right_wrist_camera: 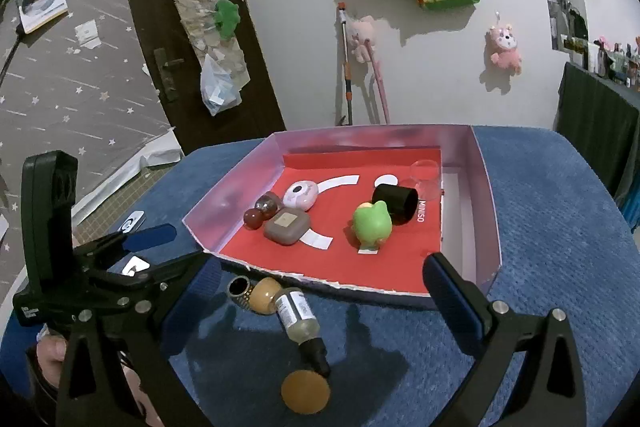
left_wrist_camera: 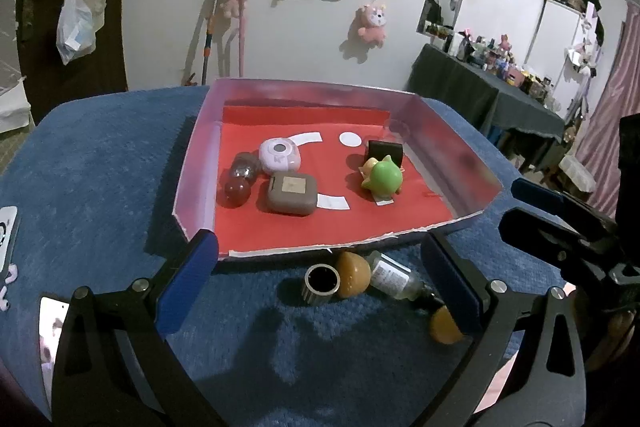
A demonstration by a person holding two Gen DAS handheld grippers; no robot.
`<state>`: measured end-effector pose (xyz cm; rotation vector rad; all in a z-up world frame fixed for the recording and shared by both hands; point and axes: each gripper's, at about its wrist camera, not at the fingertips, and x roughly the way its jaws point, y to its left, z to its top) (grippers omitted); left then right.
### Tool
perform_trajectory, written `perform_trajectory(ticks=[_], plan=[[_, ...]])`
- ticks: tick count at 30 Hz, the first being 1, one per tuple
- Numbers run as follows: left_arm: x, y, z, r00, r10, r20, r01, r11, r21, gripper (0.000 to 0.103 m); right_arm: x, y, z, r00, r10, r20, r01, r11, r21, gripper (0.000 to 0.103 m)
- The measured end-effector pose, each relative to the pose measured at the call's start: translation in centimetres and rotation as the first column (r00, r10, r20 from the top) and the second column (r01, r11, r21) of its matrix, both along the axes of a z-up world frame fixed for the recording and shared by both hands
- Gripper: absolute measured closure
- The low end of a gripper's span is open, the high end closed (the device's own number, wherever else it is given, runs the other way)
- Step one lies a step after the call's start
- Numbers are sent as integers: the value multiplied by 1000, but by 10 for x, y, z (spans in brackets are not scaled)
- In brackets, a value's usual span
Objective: Organize rigid objects
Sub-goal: 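Withdraw both grippers from the box back toward the remaining objects, then move both grippers toward the tan round sponge and silver mesh cylinder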
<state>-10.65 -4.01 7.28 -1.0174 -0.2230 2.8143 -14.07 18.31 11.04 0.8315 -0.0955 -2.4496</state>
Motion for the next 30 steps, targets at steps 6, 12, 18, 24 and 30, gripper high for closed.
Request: perform_trajectory(ticks=[6,12,18,24,30], plan=[[14,0,3,1000,20,-24,-20,1000,-2,0,26,-2,7,994,-17,-112,20,999,29,0],[28,7,0,998,44,-35,-46,997,-56,0,41,-4,4,988,-40,-150,49,997,62,0],[48,11,-3,993,84,-80,-91,992,-89,0,52,5,0,987,-59,-148,64,997,31,0],[58,9,-9,994,88,-71,-92,994,-61,0,63,9,-5,989,-60,-136,60,998,1,0],[67,16,-18,995,79,-64,-84,993,-86,0,78,7,-12,984,-75,-160,82,996,35,0]])
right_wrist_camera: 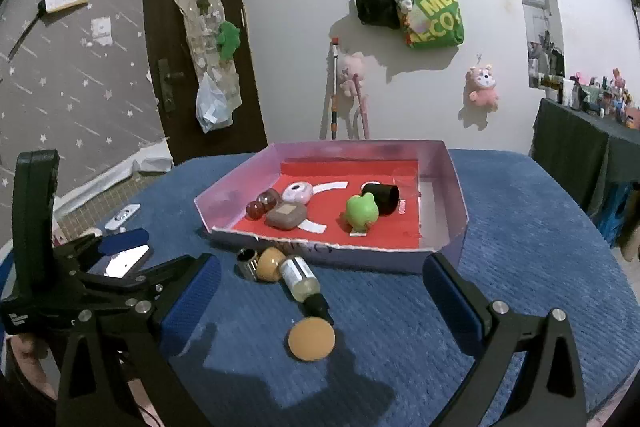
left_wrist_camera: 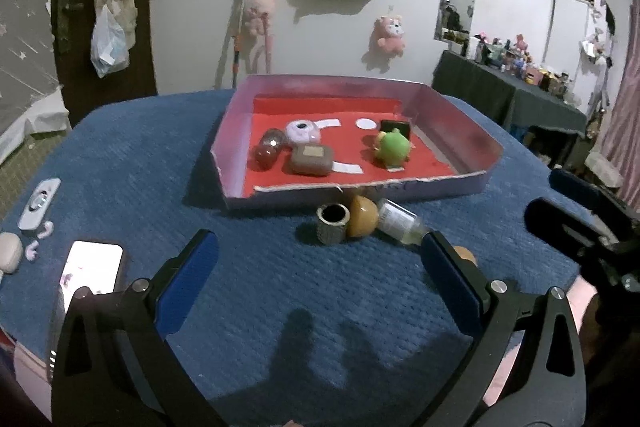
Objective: Organize rigid objects
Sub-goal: 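Move both grippers toward the tan round sponge and silver mesh cylinder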
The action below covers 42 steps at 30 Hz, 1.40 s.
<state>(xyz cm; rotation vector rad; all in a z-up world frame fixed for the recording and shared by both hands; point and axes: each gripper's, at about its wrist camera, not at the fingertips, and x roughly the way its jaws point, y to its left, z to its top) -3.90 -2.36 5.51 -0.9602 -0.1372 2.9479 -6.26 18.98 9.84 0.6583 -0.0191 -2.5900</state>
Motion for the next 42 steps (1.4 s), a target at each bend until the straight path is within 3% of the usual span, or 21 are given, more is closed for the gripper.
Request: perform_trajectory(ticks=[8,14,22,28,38,39,42], plan=[[3,-6,-19,996,-77,36,71,986,148,0,8,1,-10,1000,-6,12,6,1000,27,0],[4,1,-33,995,-68,69,61,993,101,0,5,4,-21,999,-16,50,14,999,31,0],[-2,-4,-43,994,-62,96,51,993,106,0,-4,3,-40,993,-29,119,23,999,48,0],[-14,-12,-52,990,-59,127,40,988,148,0,-10,-5,-53,986,-19,163,7,997,75,11],[-43,-13,-56,988,-24,150,6,993,121,1,-16,-16,-70,978,5,211,-26,995,95,31],[-46,-13,-57,988,-22,153,4,993,117,2,-17,-18,-71,977,8,213,-29,995,98,34],[-55,-13,-58,985,-29,169,10,993,114,20,-18,-21,-73,977,11,212,-35,993,110,40]])
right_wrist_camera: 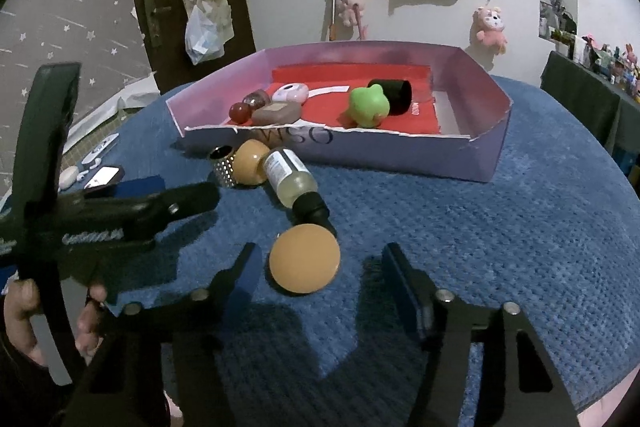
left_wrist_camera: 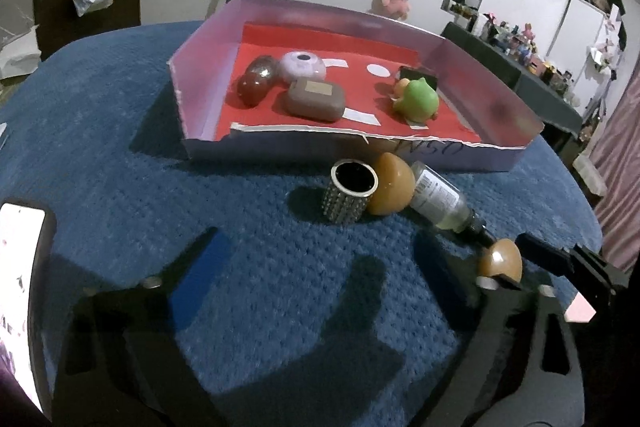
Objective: Organize rigid objects
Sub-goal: 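Move both grippers toward the tan round sponge and silver mesh cylinder, then grasp the tan round sponge with the right gripper while the left gripper grasps the silver mesh cylinder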
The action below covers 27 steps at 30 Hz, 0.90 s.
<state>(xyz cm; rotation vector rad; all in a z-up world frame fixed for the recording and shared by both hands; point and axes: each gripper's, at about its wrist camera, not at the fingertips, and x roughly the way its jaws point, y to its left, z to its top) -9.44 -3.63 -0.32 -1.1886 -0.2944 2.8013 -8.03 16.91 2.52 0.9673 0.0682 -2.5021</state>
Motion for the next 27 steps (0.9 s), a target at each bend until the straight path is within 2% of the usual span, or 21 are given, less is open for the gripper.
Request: perform_trajectory(ticks=[2,4,15,17,19,20,23,27], plan=[[-5,0,2,1000,-2,-6,2,1000,-11,26,-1,-2,-2,1000,2,-1,-2,1000,6,41],[-9,0,2,1000,-10,-5,10,1000,-8,37,-3,-3,-4,1000,5,1,-5,1000,5,45],[-17,-5,2,1000,-12,-21,13,999,48,38,-7,-7,-8,1000,8,-4,-8,1000,12,48],[-15,-3,1,999,-26,-30,28,998,60,47,-6,-10,-9,1000,5,-13,-5,999,34,52],[-15,0,2,998,-56,-32,58,995,79,70,-6,-11,-9,1000,7,-17,-6,999,44,55],[-16,1,1,997,-68,-26,70,994,82,73,-6,-11,-8,1000,8,-16,-7,999,41,57],[-16,7,-1,996,-82,-27,84,995,54,73,-7,-9,-7,1000,8,-11,-8,999,38,58],[-15,3,-2,996,-81,-28,83,994,69,73,-7,-8,-7,1000,10,-6,-10,999,32,59]])
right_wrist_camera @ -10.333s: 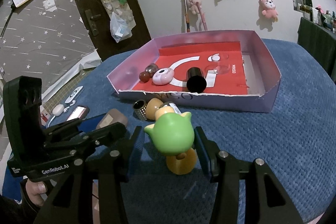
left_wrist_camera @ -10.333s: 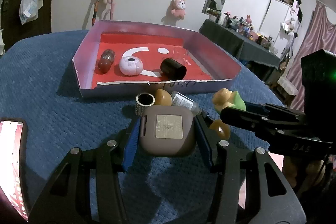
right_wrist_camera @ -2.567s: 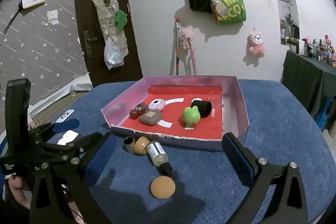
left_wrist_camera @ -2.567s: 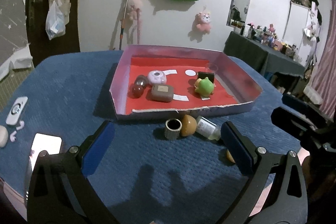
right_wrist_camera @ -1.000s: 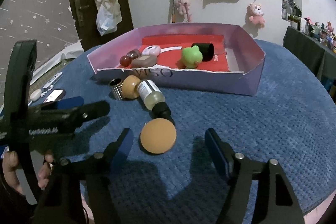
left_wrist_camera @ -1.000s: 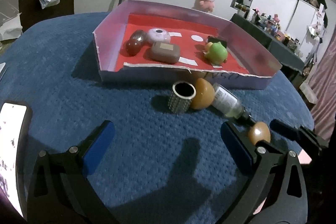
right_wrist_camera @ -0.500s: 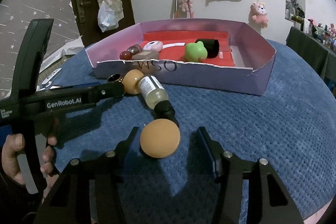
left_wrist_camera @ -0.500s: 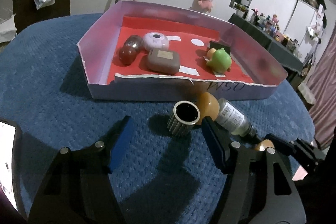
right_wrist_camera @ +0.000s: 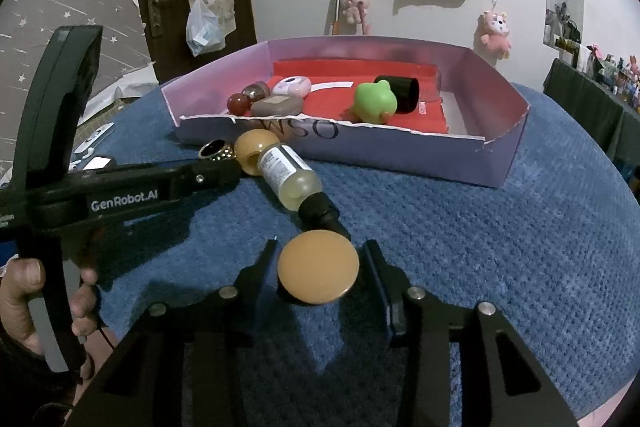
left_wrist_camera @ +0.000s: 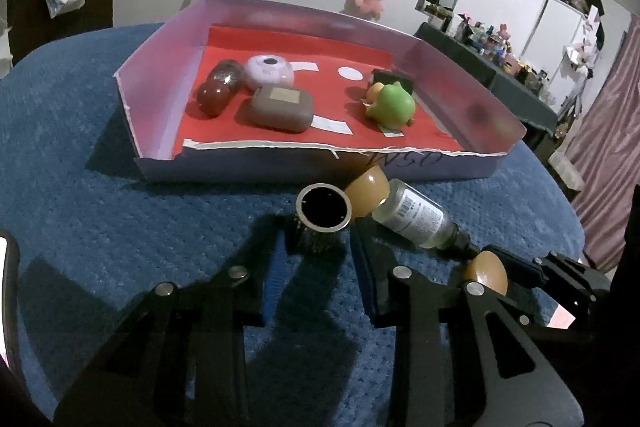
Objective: Organize rigid objects
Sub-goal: 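Grasp the tan round sponge with the right gripper while the left gripper grasps the silver mesh cylinder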
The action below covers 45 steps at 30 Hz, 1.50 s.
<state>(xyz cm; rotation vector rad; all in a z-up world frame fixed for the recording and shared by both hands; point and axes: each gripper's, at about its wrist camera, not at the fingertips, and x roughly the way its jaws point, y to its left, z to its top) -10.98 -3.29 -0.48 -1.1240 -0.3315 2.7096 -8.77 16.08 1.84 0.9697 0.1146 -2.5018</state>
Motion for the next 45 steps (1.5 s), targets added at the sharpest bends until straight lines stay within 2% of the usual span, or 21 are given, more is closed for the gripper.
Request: perform_trajectory(ticks=[12,16,24,35,45], plan=[[-10,-2,1,999,28,28,-28,1000,10,73,2,0,0,1000,-3,-7,3,1000,8,59],[-8,0,2,1000,20,20,-20,1000,-6,78,3,1,1,1000,2,0,-2,1000,6,63],[14,2,2,1000,-20,5,20,999,25,79,8,5,5,1000,5,23,-4,1000,-30,63],[56,7,2,998,-56,8,56,998,20,79,20,3,16,1000,15,2,-15,999,-53,63],[64,12,2,997,-77,-3,77,996,37,79,29,0,23,1000,21,-17,-22,998,-51,63]])
